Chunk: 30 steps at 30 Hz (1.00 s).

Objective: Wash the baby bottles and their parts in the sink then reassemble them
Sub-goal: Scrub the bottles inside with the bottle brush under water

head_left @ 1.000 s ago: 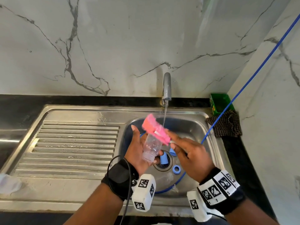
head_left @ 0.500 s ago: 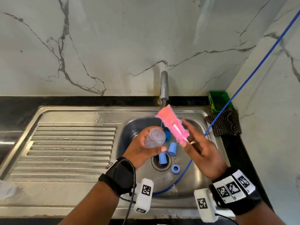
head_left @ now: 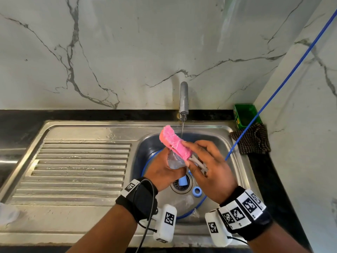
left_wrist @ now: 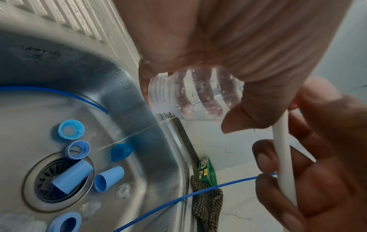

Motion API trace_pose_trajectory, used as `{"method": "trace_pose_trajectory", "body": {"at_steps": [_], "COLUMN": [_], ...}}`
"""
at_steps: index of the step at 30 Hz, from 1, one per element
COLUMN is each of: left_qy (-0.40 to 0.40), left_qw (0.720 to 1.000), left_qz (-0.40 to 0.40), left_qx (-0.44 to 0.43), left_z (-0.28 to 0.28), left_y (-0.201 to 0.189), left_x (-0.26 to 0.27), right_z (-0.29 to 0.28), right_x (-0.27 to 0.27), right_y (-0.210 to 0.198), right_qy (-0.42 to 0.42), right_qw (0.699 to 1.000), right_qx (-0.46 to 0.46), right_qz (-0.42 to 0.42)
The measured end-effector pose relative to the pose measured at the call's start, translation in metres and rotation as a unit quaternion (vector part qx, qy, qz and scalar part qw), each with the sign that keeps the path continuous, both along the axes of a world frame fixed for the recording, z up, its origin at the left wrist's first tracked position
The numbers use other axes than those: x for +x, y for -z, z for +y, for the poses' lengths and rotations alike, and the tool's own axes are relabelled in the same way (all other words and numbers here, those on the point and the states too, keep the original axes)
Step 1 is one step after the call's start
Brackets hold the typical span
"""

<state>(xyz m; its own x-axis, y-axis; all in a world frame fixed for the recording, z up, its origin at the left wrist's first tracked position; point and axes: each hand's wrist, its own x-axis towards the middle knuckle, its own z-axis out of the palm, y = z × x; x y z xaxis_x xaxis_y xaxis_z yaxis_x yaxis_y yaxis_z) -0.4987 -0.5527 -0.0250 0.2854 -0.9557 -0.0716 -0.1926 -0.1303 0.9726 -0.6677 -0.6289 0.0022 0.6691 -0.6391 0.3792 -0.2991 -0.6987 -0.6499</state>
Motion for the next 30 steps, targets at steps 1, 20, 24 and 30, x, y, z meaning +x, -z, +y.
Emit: {"method": "trace_pose_trajectory", "body": {"at_steps": [1, 20, 24, 30], "left_qy": [0.0, -0.006, -0.026, -0.006], "left_qw": [1.0, 1.0, 0.998, 1.0], "left_qz": [0.003, 0.001, 0.051, 0.015], "left_qx": [-0.001, 0.006, -0.024, 0.013], "left_z": [0.0, -0.004, 0.0, -0.001], "left_y": [-0.001, 0.003, 0.005, 0.006], "left_x": [0.001, 0.004, 0.0, -0.002], "right_z": [0.003, -0.013, 0.002, -0.01], "right_x": [0.001, 0.004, 0.007, -0.004], "right_y": [-0.001, 0.0, -0.001, -0.002], "right_qy": [-0.004, 0.062, -0.005, 0.029], "right_qw": [1.0, 0.998, 0.999, 0.998], "right_qx": [-0.003, -0.022, 0.01, 0.01], "right_qz": [0.002, 0.009, 0.041, 0.063]}}
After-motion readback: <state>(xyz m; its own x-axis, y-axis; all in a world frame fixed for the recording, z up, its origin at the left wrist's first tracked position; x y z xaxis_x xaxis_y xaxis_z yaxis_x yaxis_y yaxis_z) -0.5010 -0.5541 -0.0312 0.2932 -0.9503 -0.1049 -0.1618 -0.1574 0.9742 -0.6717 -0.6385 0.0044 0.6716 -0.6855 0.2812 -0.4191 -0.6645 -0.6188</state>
